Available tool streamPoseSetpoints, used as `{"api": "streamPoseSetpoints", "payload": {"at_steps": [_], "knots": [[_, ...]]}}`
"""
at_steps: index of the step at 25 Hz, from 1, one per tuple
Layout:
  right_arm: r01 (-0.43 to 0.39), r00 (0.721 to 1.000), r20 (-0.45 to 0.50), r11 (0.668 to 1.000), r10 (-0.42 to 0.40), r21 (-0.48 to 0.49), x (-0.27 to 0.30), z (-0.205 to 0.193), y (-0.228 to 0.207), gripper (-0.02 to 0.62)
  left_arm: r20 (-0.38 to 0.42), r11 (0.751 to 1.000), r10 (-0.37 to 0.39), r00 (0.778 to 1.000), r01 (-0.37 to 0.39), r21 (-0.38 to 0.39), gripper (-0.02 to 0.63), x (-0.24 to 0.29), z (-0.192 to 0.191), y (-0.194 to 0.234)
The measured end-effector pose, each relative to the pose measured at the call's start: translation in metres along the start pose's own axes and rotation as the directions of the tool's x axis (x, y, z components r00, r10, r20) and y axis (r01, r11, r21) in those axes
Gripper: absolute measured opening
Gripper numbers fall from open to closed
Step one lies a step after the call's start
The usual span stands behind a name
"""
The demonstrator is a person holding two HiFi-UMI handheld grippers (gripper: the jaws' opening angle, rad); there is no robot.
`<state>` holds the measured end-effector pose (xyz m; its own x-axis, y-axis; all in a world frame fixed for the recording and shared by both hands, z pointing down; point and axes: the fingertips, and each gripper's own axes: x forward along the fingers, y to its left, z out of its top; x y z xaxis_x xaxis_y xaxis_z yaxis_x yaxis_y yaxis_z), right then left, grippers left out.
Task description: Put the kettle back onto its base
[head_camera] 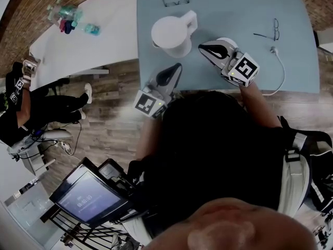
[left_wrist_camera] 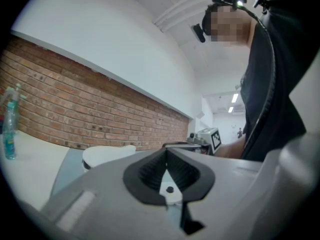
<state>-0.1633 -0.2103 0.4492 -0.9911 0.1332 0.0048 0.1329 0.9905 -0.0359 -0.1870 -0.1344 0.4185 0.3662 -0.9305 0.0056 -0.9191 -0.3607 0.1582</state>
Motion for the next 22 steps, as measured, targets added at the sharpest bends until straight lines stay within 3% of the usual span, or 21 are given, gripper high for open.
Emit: {"api": "streamPoseSetpoints", "payload": {"at_steps": [5,11,16,22], "knots": [[0.071,0.997,-0.029,0.997,-0.072,-0.029,0.001,-0.01,-0.029,0.005,-0.013,1.0,0.021,1.0,-0.021,-0.002,0.002,-0.004,-0.004,0.004],[0.138,0.988,-0.074,0.99,-0.138,-0.005,0.007,-0.028,-0.058,0.06,-0.026,0.998,0.058,0.998,-0.058,-0.009,0.003,-0.017,-0.009,0.011],[0.19,0.976,-0.109,0.982,-0.19,-0.015,0.022,-0.042,-0.083,0.159,-0.03,0.994,0.106,0.994,-0.106,-0.007,0.002,-0.031,-0.006,0.023],[0.243,0.959,-0.139,0.969,-0.245,-0.032,0.037,-0.052,-0.107,0.219,-0.043,0.986,0.163,0.986,-0.164,-0.019,0.002,-0.05,-0.007,0.037]]}}
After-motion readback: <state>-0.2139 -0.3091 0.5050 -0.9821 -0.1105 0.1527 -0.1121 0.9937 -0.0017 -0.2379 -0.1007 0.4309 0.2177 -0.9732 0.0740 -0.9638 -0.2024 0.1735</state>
